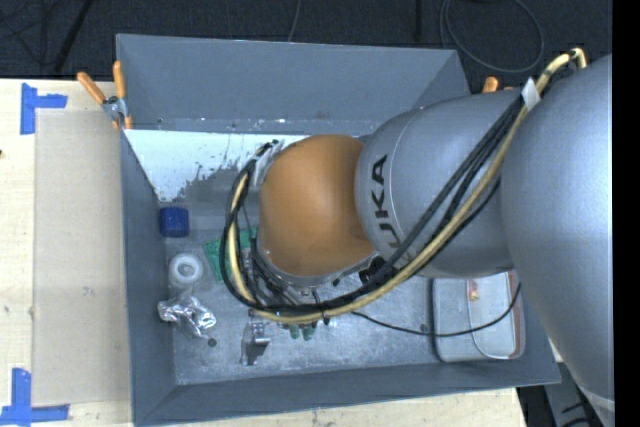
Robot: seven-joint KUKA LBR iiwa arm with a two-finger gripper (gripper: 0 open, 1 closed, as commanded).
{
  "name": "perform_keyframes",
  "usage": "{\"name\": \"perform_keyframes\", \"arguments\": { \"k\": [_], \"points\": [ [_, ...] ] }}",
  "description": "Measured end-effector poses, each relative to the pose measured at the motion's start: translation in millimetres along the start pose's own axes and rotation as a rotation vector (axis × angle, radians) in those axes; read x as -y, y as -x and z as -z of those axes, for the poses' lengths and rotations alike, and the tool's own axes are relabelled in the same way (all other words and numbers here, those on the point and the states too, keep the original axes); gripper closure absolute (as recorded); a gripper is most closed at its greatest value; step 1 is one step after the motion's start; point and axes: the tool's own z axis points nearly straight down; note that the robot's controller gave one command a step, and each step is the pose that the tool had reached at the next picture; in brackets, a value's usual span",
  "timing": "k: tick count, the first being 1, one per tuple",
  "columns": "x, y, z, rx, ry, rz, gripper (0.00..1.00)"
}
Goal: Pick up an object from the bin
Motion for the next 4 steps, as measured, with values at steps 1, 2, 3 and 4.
{"name": "perform_keyframes", "arguments": {
  "k": [1,2,3,4],
  "points": [
    [-50.6,24.1,-76.7,0.011,0.005,-0.314,0.00],
    [-31.3,17.1,-48.8,0.010,0.005,-0.516,0.00],
    [-47.7,19.5,-49.7,0.008,0.004,-0.652,0.00],
    [-49.8,24.7,-76.1,0.010,0.009,-0.896,0.00]
  ]
}}
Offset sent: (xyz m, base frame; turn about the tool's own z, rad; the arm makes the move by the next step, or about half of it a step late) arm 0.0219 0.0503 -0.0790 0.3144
